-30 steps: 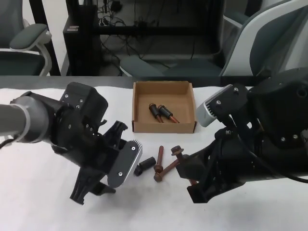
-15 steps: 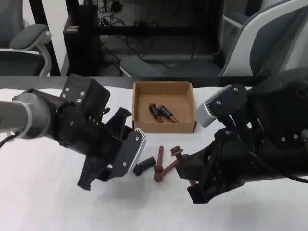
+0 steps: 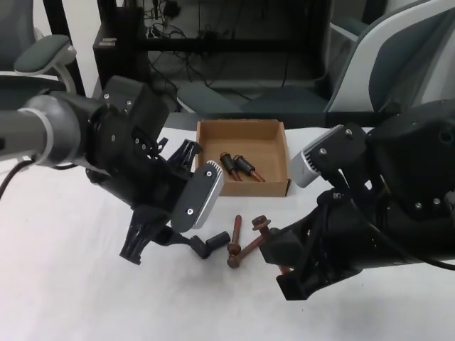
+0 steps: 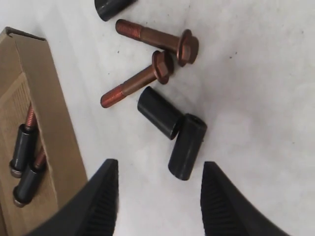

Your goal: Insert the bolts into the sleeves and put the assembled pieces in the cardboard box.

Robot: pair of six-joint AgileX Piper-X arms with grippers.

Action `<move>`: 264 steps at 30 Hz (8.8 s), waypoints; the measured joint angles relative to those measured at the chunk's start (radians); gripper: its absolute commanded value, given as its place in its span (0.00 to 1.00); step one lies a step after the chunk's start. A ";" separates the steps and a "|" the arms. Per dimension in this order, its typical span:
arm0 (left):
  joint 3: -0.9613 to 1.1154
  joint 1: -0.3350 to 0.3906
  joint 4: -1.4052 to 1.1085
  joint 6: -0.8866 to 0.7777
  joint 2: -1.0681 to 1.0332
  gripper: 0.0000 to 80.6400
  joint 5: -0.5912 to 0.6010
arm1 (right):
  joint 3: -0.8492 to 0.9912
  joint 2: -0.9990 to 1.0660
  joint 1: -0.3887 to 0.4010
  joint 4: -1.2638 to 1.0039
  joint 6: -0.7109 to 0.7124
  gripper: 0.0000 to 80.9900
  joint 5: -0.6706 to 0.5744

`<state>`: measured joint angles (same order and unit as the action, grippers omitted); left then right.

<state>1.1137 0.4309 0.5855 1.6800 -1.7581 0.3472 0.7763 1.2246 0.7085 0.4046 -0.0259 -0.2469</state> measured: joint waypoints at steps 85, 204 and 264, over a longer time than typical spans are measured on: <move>0.078 0.026 0.055 -0.106 -0.168 0.02 -0.090 | 0.000 -0.012 0.000 -0.015 0.000 0.01 -0.017; -0.494 -0.027 -0.909 -1.728 0.459 0.02 0.231 | 0.163 0.249 -0.107 -0.674 -0.491 0.01 -0.045; -0.451 -0.029 -0.924 -1.724 0.459 0.02 0.146 | 0.166 0.249 0.018 -0.634 -0.453 0.01 0.198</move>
<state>0.6631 0.4022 -0.3386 -0.0435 -1.2993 0.4932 0.9419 1.4734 0.7262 -0.2295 -0.4788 -0.0489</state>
